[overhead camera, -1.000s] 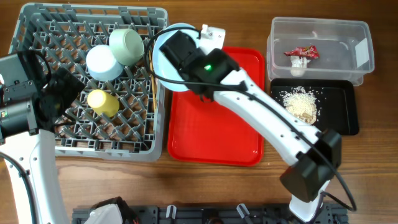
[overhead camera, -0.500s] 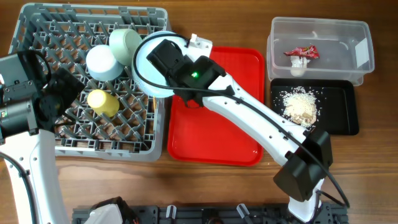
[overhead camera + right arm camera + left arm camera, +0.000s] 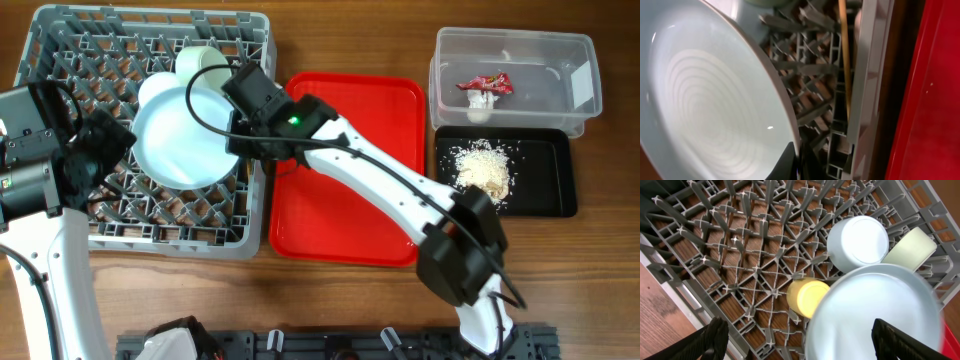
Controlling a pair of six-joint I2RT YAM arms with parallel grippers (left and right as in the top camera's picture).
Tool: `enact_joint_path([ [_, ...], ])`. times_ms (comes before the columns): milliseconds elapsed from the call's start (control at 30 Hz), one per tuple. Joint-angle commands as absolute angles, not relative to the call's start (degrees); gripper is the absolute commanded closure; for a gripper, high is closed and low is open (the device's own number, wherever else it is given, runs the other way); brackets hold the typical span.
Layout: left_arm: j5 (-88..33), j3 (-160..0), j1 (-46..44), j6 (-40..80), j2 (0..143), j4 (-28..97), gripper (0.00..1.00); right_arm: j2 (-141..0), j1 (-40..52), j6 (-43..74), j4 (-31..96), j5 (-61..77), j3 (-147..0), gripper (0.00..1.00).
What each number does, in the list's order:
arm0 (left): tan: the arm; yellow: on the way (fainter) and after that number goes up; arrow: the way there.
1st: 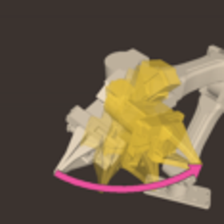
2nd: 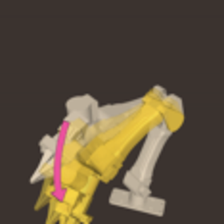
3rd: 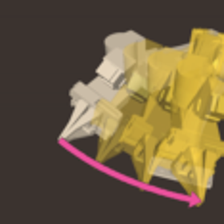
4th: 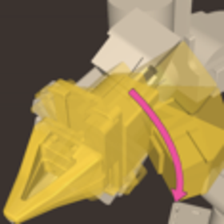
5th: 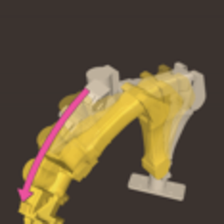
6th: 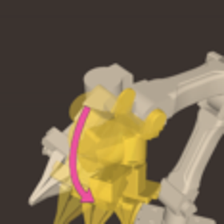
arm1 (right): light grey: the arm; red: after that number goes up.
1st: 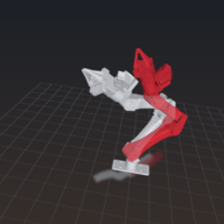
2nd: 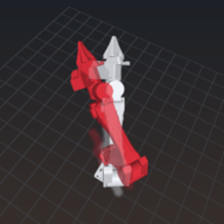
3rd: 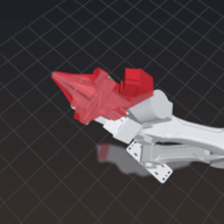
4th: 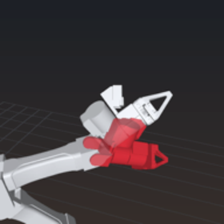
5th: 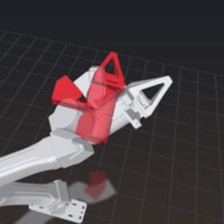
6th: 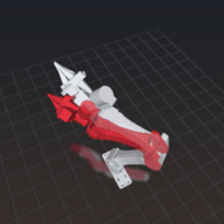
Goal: Sort waste into correct bins and load items into the dishwasher rack
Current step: 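Carry the plate left into the dish rack with the right gripper, then open the right gripper and retract the right arm to the box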
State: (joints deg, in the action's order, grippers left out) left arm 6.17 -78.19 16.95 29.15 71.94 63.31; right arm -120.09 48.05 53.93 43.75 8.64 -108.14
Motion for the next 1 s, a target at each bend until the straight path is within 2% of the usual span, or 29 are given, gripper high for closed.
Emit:
enact_joint_path([
  [0, 6.50, -78.76, 17.39, 28.69, 71.79, 63.31, 0.09, -123.04, 46.83, 54.04, 43.59, 8.95, -109.12, 0.95],
  [100, 6.50, -78.76, 17.39, 28.69, 71.79, 63.29, 0.10, -123.22, 46.09, 54.02, 44.23, 6.28, -109.12, 0.93],
  [133, 6.50, -78.76, 17.39, 28.69, 71.79, 63.29, 0.09, -123.22, 45.95, 54.00, 44.27, 5.63, -109.12, 0.87],
  [167, 6.50, -78.76, 17.39, 28.69, 71.79, 63.29, 0.09, -123.22, 45.80, 54.00, 44.25, 5.34, -109.12, 0.71],
  [200, 6.50, -78.76, 17.39, 28.69, 71.79, 63.29, 0.09, -123.22, 45.50, 53.89, 44.29, 5.32, -109.12, 0.60],
  [300, 6.50, -78.76, 17.39, 28.71, 71.79, 63.29, 0.09, -123.22, 45.23, 51.03, 45.01, 5.61, -109.12, 0.52],
  [433, 5.82, -78.76, 17.37, 28.67, 71.79, 63.24, 0.09, -121.49, 43.33, 47.31, 51.00, 4.84, -109.14, 0.50],
  [600, -8.05, -78.76, 17.37, 20.08, 73.30, 60.64, 0.10, -112.22, 36.80, 41.17, 57.56, -1.19, -109.14, 0.46],
  [700, -11.14, -78.76, 17.37, 15.66, 76.64, 60.51, 0.07, -106.15, 29.85, 37.19, 62.50, -1.10, -109.14, 0.41],
  [800, -11.35, -78.76, 17.39, 12.25, 80.97, 59.75, 0.05, -102.48, 22.17, 34.11, 68.10, -0.19, -109.14, 0.40],
  [967, -16.93, -78.76, 17.39, 5.74, 86.87, 57.23, 0.03, -102.21, 15.11, 31.11, 71.61, 4.12, -109.10, 0.40],
])
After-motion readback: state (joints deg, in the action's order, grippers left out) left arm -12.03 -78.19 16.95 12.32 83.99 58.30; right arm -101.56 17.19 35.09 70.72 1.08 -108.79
